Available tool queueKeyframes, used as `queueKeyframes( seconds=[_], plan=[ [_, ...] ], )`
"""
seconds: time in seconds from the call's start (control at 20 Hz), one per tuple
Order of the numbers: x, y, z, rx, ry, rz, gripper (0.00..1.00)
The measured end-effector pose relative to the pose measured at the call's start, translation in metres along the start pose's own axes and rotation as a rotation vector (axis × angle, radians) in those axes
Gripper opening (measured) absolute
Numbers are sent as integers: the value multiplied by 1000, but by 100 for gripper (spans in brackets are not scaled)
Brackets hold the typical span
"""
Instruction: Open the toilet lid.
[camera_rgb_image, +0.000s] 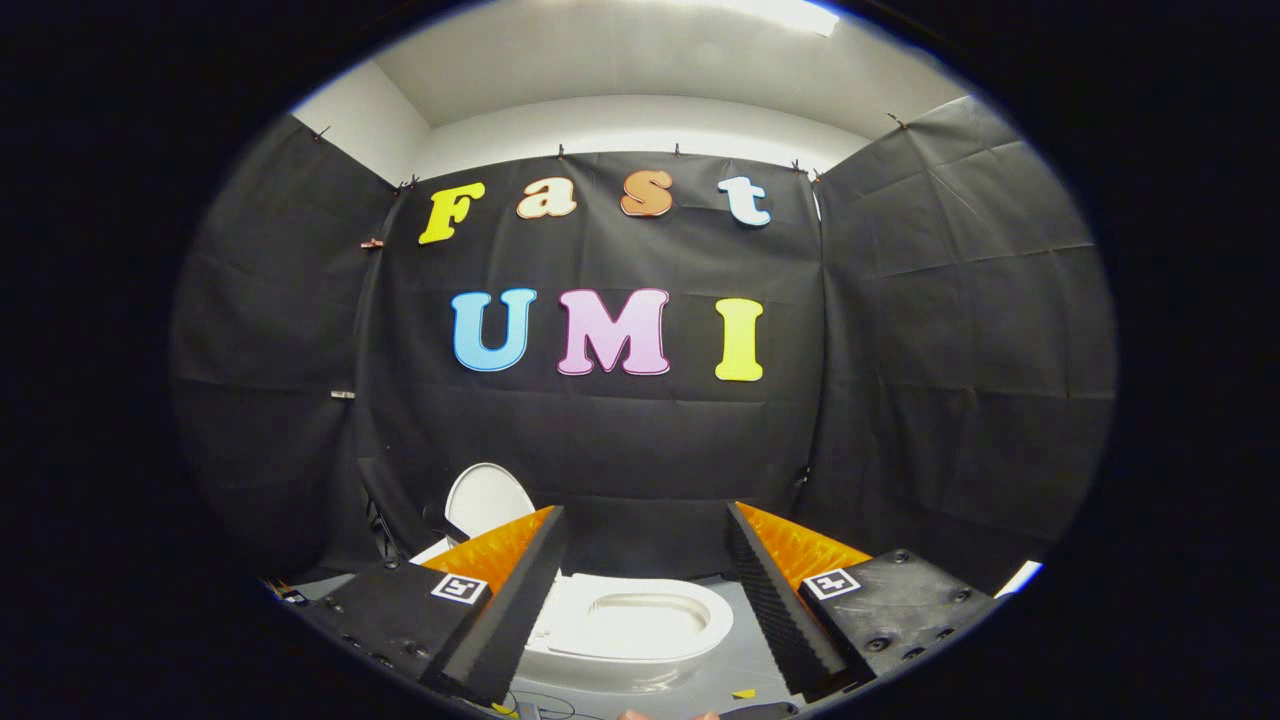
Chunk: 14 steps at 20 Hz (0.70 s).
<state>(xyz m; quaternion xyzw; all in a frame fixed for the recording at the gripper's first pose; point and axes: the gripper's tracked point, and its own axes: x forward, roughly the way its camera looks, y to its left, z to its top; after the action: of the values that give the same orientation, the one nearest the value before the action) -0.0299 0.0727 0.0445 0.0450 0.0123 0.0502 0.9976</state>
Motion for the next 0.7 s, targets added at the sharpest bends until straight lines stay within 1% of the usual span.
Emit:
queueKeyframes(
  seconds=[0.35,0.7],
  plan=[
    [2,6,-5,7,19,5,99],
    [3,18,-3,-3,21,30,99]
  ],
)
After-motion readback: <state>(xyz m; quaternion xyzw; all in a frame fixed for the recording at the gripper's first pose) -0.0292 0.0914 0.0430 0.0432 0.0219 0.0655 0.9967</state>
